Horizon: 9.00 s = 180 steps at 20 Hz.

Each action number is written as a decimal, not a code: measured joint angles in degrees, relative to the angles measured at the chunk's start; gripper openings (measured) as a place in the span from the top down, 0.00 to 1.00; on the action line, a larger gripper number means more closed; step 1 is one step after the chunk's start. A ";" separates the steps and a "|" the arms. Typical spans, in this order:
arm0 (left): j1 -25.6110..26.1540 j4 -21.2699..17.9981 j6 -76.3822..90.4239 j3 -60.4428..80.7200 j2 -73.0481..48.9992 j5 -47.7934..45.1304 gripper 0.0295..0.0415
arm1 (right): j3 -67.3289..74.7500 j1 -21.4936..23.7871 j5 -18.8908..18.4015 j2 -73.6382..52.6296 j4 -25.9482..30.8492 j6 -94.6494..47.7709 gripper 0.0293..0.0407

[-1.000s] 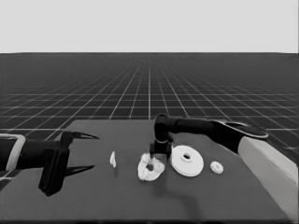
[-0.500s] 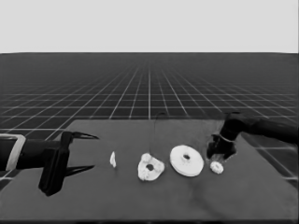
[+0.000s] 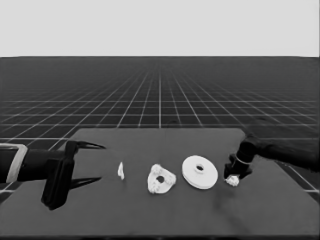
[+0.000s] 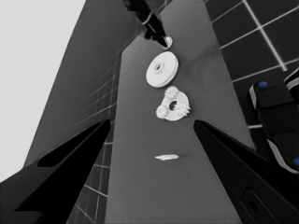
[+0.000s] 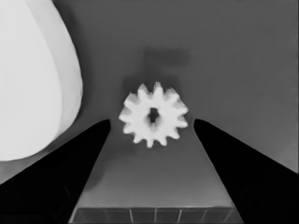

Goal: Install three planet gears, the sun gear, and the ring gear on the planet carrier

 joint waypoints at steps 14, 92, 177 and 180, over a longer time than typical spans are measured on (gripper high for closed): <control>0.00 0.00 0.00 0.00 0.00 0.00 0.25 | -1.43 -1.16 1.17 0.74 -0.63 -0.45 0.86; 0.00 0.00 0.00 0.00 0.00 0.00 0.25 | -12.22 2.63 -10.73 48.16 -3.06 62.06 0.86; 0.00 0.00 0.00 0.00 0.00 0.00 0.25 | 54.38 6.68 -7.30 -11.79 -5.40 4.49 0.08; 0.00 0.00 0.00 0.00 0.00 0.00 0.25 | 14.10 13.33 -10.51 11.96 5.30 17.01 0.18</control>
